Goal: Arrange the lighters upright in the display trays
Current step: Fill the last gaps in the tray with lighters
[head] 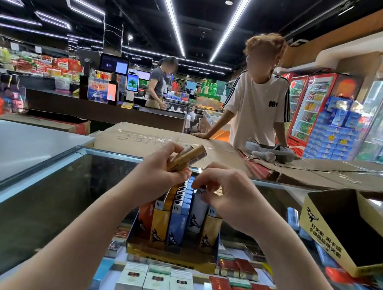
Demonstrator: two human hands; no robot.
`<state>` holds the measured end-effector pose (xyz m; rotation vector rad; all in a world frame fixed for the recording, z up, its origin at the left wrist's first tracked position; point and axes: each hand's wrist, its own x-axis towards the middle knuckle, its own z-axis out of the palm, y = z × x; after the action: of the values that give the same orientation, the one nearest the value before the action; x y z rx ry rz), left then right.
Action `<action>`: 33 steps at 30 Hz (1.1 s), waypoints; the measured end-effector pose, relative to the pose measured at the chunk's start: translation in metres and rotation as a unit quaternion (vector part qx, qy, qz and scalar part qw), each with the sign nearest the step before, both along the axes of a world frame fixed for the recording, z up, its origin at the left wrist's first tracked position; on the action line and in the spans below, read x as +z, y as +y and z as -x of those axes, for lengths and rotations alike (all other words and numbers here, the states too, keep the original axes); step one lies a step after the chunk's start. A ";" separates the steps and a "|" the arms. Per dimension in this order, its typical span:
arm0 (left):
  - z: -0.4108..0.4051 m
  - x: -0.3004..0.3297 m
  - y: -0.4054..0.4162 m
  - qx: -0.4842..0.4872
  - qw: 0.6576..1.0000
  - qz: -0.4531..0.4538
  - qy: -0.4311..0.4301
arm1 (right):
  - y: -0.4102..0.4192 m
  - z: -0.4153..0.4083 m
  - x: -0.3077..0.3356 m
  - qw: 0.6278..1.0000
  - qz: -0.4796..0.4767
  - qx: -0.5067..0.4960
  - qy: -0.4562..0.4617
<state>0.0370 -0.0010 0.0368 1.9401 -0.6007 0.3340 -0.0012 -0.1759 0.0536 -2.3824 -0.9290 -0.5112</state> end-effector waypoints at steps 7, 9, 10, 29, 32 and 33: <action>-0.001 -0.001 0.001 0.006 1.000 -0.011 -0.013 | 0.005 -0.001 -0.005 0.999 0.026 -0.030 0.029; -0.001 -0.001 0.001 0.010 1.000 -0.006 -0.025 | 0.007 -0.002 -0.007 0.999 0.029 -0.037 0.026; -0.001 -0.001 0.001 0.012 0.999 0.000 -0.034 | 0.008 -0.003 -0.008 0.998 0.028 -0.039 0.027; 0.014 0.005 -0.010 0.042 0.977 -0.072 -0.196 | -0.007 -0.004 0.004 0.880 -0.414 0.095 0.213; 0.018 0.009 -0.012 0.013 0.985 -0.012 -0.169 | -0.009 -0.004 0.005 0.862 -0.439 0.113 0.225; 0.019 0.010 -0.013 -0.003 0.988 0.015 -0.152 | -0.010 -0.004 0.005 0.857 -0.447 0.117 0.228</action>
<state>0.0183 -0.0135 0.0468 1.8713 -0.7930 0.6392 0.0033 -0.1861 0.0584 -1.4145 -0.5600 -0.1861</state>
